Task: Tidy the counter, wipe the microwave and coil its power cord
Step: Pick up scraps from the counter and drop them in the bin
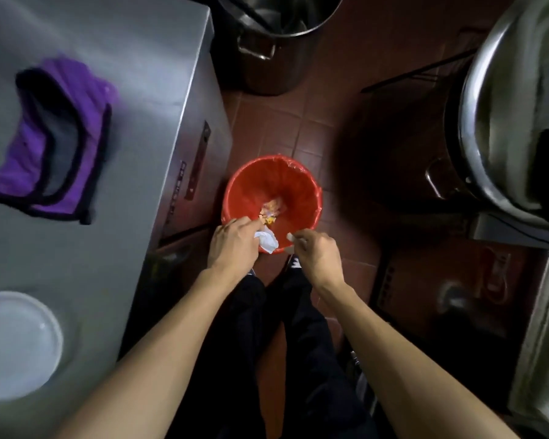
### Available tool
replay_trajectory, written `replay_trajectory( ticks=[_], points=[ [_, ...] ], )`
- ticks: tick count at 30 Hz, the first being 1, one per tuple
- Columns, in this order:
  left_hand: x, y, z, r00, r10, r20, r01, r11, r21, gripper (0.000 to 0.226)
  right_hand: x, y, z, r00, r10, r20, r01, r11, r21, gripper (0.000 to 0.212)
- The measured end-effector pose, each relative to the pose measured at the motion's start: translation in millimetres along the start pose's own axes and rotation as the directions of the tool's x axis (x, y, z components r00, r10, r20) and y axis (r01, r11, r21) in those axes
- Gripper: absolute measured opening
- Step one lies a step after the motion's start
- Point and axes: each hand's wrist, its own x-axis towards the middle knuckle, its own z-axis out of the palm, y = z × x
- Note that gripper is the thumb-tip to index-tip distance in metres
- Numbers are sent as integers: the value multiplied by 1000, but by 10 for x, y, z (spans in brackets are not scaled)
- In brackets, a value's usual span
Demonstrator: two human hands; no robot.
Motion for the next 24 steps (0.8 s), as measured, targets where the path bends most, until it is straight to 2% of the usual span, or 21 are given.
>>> replay_trajectory(
  ticks=[4, 9, 13, 24],
  points=[
    [346, -156, 468, 994, -82, 70, 81, 997, 12, 30, 359, 375, 324, 997, 63, 49, -64, 997, 37, 21],
    [720, -416, 1057, 979, -149, 136, 146, 989, 36, 32, 836, 881, 717, 989, 85, 119, -94, 993, 73, 16],
    [987, -624, 1465, 972, -172, 158, 168, 985, 42, 34, 1164, 1238, 1052, 988, 90, 124, -106, 986, 128, 16],
    [1590, -1017, 2255, 969, -164, 183, 152, 985, 79, 30, 1751, 1812, 1793, 979, 125, 159, -140, 986, 92, 18]
  ],
)
